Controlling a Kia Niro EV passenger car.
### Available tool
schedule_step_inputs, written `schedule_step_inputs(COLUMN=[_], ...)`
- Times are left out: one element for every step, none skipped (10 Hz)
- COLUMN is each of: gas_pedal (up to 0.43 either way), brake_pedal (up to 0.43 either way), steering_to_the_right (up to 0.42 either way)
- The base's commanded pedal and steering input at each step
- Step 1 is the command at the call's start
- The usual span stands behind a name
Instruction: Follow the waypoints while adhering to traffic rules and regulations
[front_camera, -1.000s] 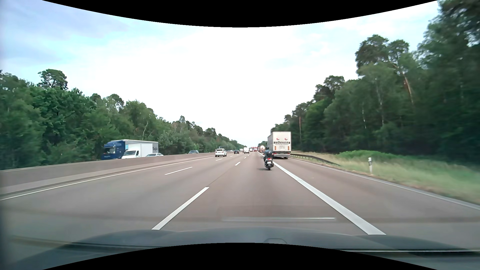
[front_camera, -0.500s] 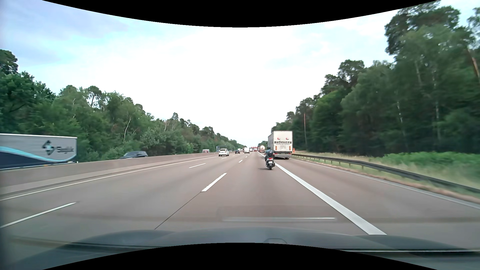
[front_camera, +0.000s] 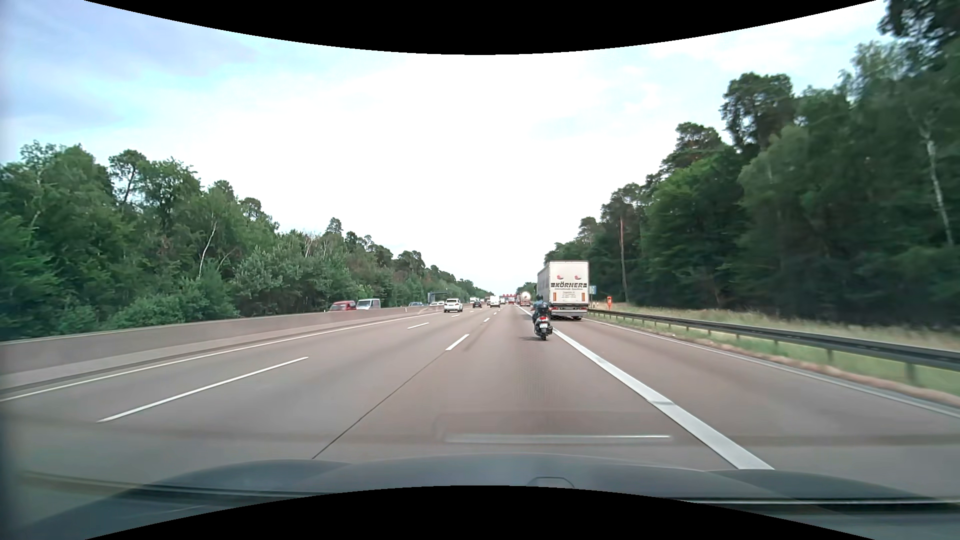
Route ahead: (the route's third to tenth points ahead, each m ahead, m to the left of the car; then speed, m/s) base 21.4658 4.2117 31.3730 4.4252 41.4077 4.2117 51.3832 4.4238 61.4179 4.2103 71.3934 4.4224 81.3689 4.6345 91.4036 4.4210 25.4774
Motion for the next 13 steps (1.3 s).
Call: schedule_step_inputs(gas_pedal=[0.000, 0.000, 0.000, 0.000, 0.000, 0.000, 0.000, 0.000, 0.000, 0.020, 0.039, 0.047, 0.047], brake_pedal=[0.000, 0.000, 0.000, 0.000, 0.000, 0.000, 0.000, 0.000, 0.000, 0.000, 0.000, 0.000, 0.000], steering_to_the_right=[-0.005, -0.004, -0.004, -0.004, -0.004, -0.004, -0.004, -0.004, -0.005, -0.004, -0.004, -0.004, -0.004])
